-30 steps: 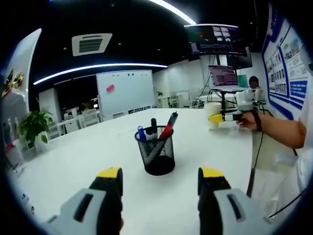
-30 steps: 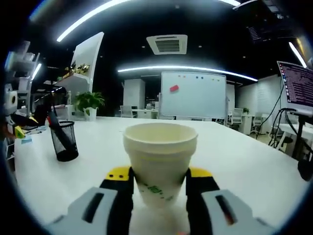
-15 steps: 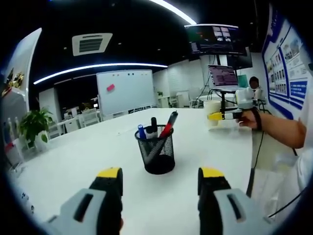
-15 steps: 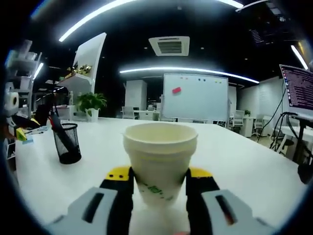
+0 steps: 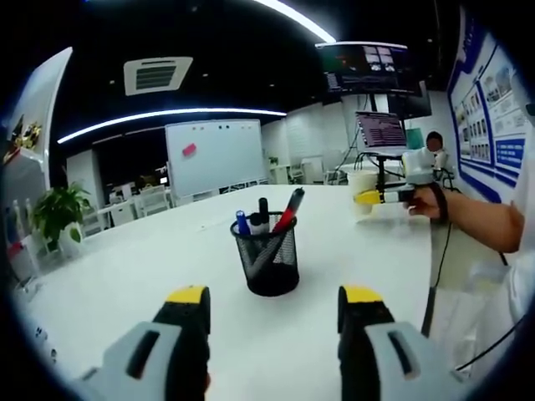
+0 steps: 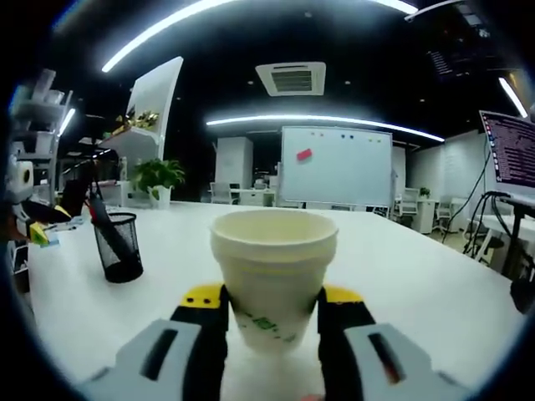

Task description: Place the scattered laser pointers and whiteboard markers into the pen holder and stack the scattered paper cups together

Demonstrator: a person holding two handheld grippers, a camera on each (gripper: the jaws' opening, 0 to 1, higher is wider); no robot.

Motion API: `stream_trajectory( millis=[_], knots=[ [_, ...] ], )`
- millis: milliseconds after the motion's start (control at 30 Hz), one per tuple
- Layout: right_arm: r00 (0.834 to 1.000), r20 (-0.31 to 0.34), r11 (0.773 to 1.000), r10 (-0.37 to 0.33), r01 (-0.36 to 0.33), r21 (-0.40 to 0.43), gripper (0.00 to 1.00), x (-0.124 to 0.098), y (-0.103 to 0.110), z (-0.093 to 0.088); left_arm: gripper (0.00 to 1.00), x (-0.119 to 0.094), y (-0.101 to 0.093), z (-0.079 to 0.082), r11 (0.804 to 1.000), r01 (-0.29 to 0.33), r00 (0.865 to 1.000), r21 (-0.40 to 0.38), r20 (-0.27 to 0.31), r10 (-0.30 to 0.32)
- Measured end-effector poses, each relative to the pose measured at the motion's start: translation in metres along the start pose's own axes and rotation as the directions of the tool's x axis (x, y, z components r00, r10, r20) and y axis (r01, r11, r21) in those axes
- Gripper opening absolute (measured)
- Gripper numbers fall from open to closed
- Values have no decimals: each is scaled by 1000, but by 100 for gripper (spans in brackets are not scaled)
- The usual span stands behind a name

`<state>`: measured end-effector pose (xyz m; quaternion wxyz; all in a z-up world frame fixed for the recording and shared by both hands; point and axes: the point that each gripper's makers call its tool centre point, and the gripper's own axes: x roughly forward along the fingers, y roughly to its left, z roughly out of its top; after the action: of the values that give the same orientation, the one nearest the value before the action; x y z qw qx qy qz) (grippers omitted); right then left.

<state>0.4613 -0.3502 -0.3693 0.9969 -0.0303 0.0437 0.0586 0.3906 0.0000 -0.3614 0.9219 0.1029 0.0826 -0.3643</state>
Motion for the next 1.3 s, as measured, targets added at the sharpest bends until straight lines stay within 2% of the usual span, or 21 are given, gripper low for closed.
stream_trajectory(
  millis=[533,867,1300],
  knots=[
    [1000,29,1000,9,-9,1,42,2,9,14,62,1,-1,-2,1000,4,1000,19,-10,-4],
    [998,44,999,44,-44,4,42,4,26,23,62,1,-4,-4,1000,10,1000,20,-16,-10],
    [995,58,997,78,-77,-15,42,6,36,35,62,-1,-4,-5,1000,13,1000,21,-18,-13]
  ],
)
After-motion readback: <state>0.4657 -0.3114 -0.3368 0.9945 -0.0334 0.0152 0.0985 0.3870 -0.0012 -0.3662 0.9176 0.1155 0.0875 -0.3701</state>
